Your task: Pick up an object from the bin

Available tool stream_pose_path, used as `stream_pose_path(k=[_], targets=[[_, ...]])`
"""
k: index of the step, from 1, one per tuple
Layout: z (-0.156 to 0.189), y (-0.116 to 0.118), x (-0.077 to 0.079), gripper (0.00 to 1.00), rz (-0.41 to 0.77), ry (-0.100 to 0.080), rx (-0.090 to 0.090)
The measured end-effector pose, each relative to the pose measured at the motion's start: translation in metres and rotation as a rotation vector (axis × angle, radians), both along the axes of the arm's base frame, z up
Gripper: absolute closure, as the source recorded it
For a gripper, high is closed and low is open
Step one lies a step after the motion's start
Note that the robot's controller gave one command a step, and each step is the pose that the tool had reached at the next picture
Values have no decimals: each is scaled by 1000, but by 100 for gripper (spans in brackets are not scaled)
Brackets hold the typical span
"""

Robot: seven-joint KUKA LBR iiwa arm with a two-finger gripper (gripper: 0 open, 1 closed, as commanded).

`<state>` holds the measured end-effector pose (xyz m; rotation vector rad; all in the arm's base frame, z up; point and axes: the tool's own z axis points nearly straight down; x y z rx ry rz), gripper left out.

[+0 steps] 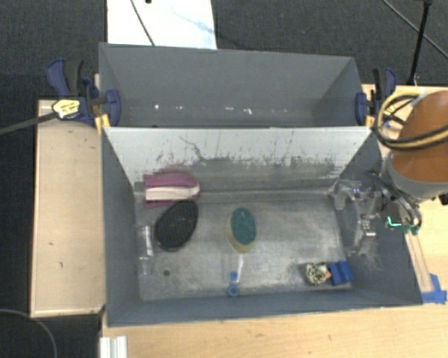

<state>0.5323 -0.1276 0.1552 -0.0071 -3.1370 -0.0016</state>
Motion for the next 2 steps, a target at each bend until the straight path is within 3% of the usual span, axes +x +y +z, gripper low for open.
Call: stream_pose_path(k=[1,2], targets=[[-68,-18,-45,0,175,-2,0],[-66,-17,-43,100,182,-8,-2]])
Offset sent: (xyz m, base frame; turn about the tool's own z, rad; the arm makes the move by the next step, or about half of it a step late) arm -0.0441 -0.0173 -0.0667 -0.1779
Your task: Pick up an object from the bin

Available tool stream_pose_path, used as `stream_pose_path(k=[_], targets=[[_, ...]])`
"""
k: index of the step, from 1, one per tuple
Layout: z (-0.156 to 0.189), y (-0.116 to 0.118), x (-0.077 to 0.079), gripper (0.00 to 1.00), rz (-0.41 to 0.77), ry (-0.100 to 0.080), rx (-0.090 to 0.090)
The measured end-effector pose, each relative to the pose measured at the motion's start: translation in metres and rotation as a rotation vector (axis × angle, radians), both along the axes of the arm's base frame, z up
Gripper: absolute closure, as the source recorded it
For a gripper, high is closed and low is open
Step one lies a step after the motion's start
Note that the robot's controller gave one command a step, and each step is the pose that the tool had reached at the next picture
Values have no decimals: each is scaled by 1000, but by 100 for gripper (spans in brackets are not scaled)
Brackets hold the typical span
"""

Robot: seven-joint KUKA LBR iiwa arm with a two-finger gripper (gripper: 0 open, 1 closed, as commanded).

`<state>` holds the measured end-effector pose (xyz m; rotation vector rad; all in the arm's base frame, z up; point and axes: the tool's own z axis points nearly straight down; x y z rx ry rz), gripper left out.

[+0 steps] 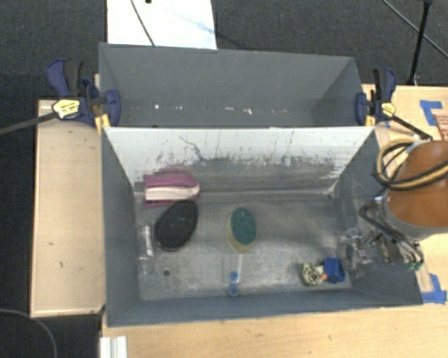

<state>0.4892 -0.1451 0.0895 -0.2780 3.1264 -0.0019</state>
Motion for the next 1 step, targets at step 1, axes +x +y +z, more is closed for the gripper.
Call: stream_pose_path(k=[1], targets=[[-1,0,0,0,4,1,1]])
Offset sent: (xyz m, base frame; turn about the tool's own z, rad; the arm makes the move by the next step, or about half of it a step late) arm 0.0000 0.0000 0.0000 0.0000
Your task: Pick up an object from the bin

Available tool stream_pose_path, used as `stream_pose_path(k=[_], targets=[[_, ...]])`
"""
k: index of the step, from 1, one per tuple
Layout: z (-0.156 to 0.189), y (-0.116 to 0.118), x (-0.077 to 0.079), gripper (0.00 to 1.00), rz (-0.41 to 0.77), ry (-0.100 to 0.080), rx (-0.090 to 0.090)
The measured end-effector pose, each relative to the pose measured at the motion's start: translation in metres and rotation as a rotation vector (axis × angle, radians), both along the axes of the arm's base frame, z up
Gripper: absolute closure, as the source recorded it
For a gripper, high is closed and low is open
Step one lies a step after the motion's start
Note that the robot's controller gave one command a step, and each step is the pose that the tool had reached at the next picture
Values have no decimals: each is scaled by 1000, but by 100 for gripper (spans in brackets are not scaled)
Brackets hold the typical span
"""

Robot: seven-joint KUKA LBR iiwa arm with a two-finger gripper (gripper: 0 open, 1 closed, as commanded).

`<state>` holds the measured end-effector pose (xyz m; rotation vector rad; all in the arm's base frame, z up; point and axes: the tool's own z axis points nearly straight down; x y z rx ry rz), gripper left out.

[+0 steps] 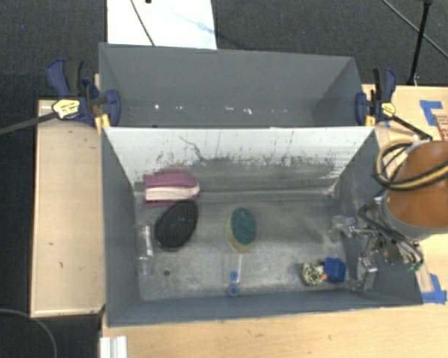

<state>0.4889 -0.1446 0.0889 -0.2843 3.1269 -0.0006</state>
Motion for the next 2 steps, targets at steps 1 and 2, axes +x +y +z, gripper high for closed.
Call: stream_pose_path(k=[1,2], targets=[[-17,55,-3,0,196,-11,-1],[52,75,39,0,347,-8,-2]])
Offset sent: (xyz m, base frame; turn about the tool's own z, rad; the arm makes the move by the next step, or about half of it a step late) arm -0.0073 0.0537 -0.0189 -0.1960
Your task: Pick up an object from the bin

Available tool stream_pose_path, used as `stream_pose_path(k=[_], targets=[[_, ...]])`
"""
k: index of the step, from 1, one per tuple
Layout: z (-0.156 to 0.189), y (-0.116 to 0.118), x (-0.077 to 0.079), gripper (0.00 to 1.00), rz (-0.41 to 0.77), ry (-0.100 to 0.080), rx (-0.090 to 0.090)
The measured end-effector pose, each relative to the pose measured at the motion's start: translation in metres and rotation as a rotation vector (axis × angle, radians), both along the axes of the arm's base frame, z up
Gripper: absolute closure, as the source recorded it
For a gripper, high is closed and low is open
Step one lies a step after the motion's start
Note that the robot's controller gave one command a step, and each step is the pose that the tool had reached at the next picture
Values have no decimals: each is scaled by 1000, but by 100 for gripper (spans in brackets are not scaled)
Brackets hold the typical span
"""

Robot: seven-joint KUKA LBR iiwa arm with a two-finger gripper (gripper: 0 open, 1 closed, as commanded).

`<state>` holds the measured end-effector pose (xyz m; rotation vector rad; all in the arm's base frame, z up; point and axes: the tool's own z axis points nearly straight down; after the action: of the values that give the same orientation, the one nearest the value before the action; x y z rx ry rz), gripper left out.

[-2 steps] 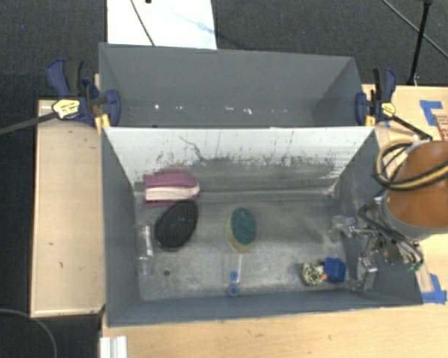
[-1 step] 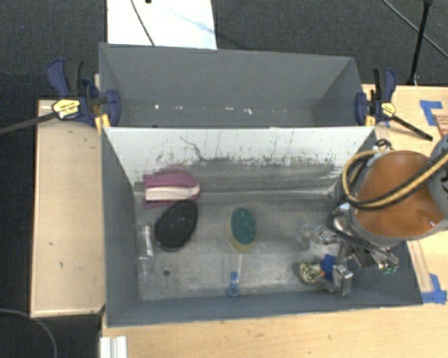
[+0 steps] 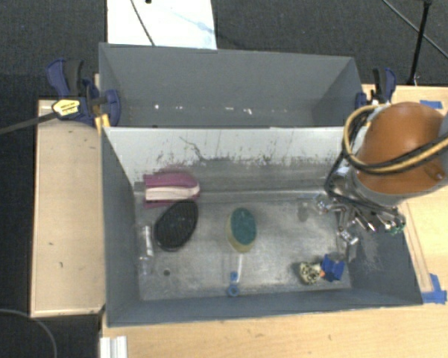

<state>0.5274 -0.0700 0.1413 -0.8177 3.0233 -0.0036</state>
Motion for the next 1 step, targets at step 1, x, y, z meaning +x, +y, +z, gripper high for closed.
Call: stream_pose_path(k=[1], targets=[[-66,-42,-45,0,22,3,-1]])
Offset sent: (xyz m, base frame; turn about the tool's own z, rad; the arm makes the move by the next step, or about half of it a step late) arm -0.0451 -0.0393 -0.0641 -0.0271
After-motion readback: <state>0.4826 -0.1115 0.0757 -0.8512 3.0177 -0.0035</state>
